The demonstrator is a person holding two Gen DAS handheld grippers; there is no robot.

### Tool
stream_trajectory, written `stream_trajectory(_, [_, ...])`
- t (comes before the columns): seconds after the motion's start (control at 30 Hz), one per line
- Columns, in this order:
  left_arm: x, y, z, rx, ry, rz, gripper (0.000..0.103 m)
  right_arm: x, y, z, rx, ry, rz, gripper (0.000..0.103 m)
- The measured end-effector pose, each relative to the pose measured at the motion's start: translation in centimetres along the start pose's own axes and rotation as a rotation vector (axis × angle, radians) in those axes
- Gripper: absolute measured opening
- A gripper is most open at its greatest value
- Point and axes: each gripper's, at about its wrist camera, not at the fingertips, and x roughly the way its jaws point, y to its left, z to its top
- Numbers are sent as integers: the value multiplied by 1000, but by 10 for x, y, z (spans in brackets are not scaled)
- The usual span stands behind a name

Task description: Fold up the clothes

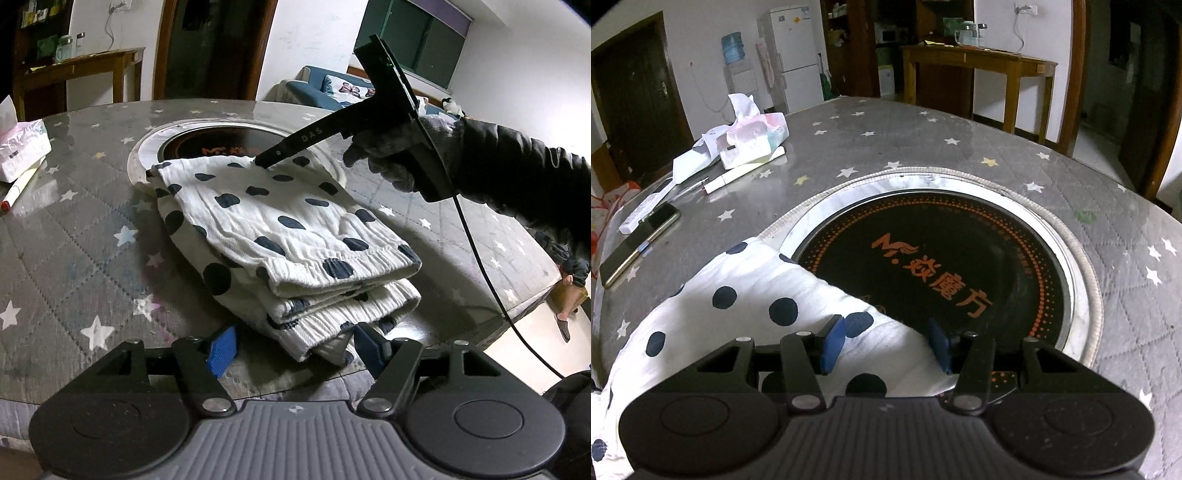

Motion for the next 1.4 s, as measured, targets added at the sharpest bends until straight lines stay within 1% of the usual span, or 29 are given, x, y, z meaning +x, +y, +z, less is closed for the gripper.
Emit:
stream_trajectory(0.03, [0, 0, 0, 0, 0, 2, 72, 0, 0, 0, -2, -1, -1, 51])
stream_trajectory(0.13, [0, 0, 0, 3, -3, 15, 74, 2, -2, 1, 1, 1, -8, 57])
stream_trajectory(0.3, [-2, 2, 0, -6, -5, 25, 76, 4, -6, -1, 17, 9, -4, 57])
stream_trajectory(0.5, [-3, 7, 0, -14, -12, 41, 79, 0, -9, -4, 24, 23, 11, 52])
stream_trajectory(0.57, [-4, 9, 0, -17, -17, 51, 79, -2, -10, -4, 25, 27, 9, 48])
stream_trajectory(0.7, [-8, 17, 0, -30, -25, 86, 79, -6, -12, -6, 29, 33, -1, 44])
stream_trajectory(0.87, [-13, 28, 0, -60, -38, 137, 79, -12, -16, -9, 38, 31, -8, 45])
stream_trajectory(1.1, [-19, 48, 2, -104, -75, 221, 79, -7, -23, -11, 80, 21, 5, 46])
stream_trajectory(1.2, [-22, 55, 2, -125, -85, 249, 76, -7, -25, -13, 106, 15, 20, 42])
stream_trajectory(1.27, [-22, 58, 3, -131, -91, 257, 74, -9, -26, -14, 127, 8, 30, 33])
stream_trajectory(1.33, [-21, 60, 4, -128, -95, 263, 70, -13, -27, -17, 144, -3, 30, 26])
stream_trajectory(1.37, [-20, 61, 4, -127, -96, 265, 67, -15, -27, -18, 150, -9, 27, 22])
stream_trajectory(1.4, [-19, 62, 5, -126, -96, 267, 63, -17, -27, -19, 157, -14, 25, 21])
